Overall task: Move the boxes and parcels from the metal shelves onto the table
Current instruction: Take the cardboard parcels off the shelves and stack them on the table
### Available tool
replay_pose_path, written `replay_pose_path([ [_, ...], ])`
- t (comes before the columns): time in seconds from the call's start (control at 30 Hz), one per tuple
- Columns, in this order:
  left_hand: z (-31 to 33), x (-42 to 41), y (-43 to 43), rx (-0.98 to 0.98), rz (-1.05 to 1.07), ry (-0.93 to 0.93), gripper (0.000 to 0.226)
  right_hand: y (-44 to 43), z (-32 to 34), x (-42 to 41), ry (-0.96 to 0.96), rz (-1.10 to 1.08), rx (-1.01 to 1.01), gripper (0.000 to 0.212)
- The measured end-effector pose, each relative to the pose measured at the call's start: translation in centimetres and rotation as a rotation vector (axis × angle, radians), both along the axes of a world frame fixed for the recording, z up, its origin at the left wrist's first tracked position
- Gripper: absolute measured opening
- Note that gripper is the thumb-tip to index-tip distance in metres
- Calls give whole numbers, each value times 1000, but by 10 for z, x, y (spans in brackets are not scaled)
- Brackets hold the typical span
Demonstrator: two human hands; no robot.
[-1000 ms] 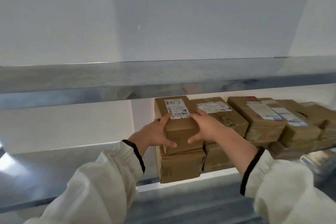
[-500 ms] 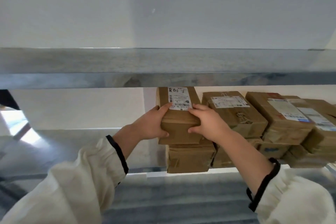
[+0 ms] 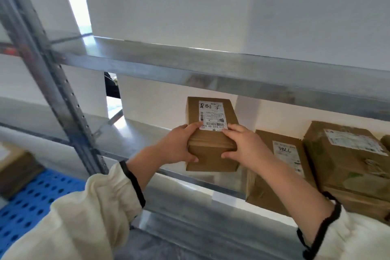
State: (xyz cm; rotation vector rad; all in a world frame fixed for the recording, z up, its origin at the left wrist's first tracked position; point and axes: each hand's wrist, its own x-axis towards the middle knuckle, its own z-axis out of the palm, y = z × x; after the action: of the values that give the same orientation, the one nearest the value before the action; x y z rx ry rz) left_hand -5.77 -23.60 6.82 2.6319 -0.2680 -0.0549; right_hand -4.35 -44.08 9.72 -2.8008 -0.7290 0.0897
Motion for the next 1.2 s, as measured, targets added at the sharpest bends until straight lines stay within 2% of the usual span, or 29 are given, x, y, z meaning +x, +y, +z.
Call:
replay_pose_path([
  [0.27,-1,-91,119,28,254,68,102,132,-3,-36,68,246,28,75],
  [0.67,-42,-291,283,5,737,172,103,351,-48,-154,110,712,-20,77],
  [0.9,-81,-368,324,-81,991,183,103,435,-81,-202,153,949,-71,78],
  [1.2,-131,-397,318,-161,1190,152,105,473,-121,-214,152,1161,-152,73],
])
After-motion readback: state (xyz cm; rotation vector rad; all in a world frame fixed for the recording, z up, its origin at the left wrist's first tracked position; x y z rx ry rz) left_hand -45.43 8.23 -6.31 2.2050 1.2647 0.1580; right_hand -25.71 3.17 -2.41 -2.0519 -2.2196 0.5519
